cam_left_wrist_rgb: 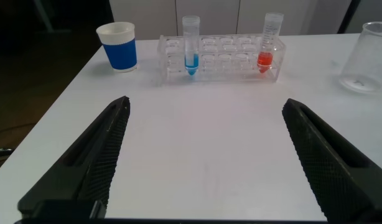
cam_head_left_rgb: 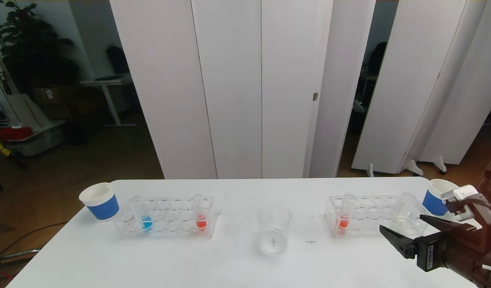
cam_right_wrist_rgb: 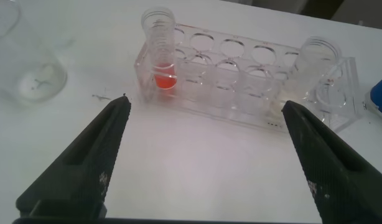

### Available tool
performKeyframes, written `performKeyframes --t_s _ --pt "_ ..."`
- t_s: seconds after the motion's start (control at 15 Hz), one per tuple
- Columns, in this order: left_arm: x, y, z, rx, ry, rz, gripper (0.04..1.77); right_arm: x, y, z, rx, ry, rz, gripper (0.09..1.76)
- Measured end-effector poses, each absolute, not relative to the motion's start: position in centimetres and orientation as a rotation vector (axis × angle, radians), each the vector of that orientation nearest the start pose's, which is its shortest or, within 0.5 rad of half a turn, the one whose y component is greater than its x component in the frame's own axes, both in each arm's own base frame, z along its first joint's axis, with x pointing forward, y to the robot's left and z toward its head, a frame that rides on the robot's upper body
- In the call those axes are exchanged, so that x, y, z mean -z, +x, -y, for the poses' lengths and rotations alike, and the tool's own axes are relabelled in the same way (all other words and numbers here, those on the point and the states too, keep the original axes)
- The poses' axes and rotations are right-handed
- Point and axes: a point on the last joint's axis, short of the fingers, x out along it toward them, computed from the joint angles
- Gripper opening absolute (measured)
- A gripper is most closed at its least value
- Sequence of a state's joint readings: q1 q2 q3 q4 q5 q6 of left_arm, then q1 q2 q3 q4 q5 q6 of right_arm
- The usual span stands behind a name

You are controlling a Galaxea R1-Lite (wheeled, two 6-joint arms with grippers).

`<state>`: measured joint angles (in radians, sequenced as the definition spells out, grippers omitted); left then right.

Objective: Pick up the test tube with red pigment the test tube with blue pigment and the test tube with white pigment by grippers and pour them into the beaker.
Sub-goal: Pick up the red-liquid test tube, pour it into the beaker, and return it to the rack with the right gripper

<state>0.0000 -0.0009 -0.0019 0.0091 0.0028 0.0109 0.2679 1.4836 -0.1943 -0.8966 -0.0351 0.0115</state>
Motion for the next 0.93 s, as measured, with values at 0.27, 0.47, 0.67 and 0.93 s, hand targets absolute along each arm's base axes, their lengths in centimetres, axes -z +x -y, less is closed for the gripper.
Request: performKeyframes --t_s 0.27,0.47,0.67,0.93 --pt "-7.5 -2.3 0.0 -0.003 0.011 -0.006 1.75 -10.7 19.3 -6.3 -0.22 -0.065 -0.379 1.75" --pt "-7.5 -2.3 0.0 -0.003 0.011 -0.006 1.75 -10.3 20.4 -7.4 -0.215 -0.065 -0.355 1.75" --pt "-7.5 -2.3 0.0 -0.003 0.01 -0.007 1.75 -9.3 21.7 -8.2 -0.203 -0.068 -0.37 1.75" --pt "-7.5 -2.3 0.0 -0.003 0.011 -0.007 1.75 -8.2 23.7 -9.5 -0.168 -0.071 -0.331 1.75"
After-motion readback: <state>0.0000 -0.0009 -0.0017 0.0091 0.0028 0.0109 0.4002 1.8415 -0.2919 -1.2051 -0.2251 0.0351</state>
